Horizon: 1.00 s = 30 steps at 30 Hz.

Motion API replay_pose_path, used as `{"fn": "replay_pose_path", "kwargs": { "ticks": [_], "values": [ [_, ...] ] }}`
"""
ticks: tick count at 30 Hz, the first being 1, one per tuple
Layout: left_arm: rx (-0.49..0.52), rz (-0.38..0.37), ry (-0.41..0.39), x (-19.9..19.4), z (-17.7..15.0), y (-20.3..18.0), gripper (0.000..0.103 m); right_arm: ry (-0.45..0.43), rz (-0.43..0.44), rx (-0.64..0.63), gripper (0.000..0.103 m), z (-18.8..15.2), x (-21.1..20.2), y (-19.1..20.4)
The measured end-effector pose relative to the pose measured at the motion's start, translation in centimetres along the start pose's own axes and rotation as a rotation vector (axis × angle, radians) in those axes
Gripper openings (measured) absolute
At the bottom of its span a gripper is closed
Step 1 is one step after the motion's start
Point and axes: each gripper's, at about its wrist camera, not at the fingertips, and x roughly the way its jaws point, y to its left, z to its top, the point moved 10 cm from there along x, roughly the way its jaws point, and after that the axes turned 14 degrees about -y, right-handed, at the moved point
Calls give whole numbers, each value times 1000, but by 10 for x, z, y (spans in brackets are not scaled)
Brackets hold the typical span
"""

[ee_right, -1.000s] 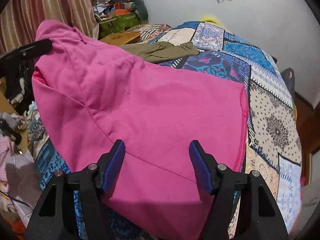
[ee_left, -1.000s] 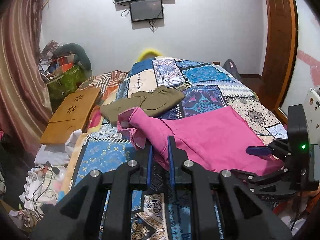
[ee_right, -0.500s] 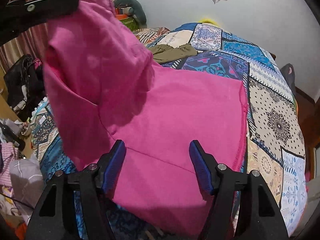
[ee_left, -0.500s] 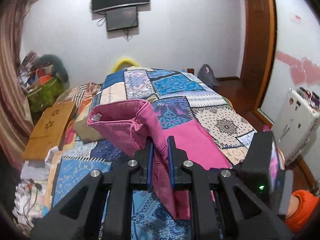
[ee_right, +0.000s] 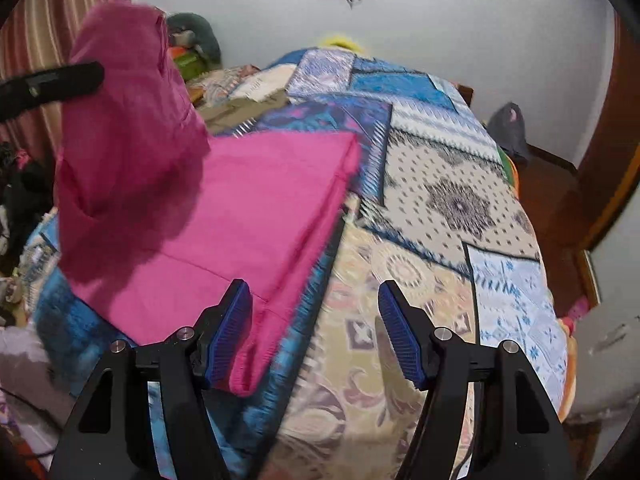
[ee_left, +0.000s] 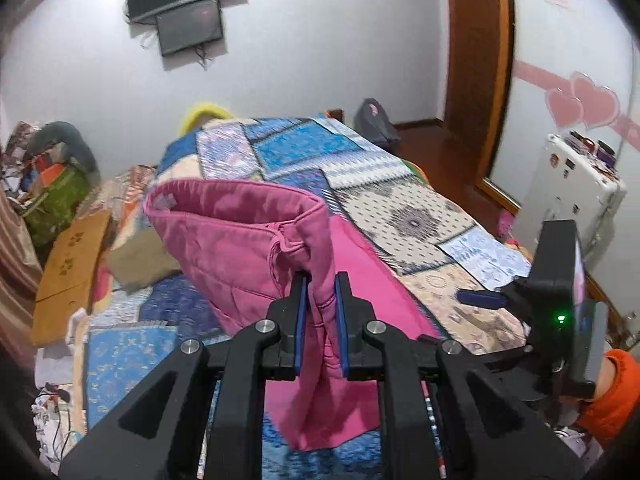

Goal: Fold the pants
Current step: 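Lift the pink pants leg with the left gripper and fold it over, then lower the folded leg onto the pants and open the left gripper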

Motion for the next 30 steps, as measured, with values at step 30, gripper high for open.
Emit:
{"fn": "replay_pose_path", "kwargs": {
  "ticks": [30],
  "values": [
    [-54, -4, 79, 25, 7, 52, 42, -143, 11, 12, 63, 38, -50, 6]
  ]
}}
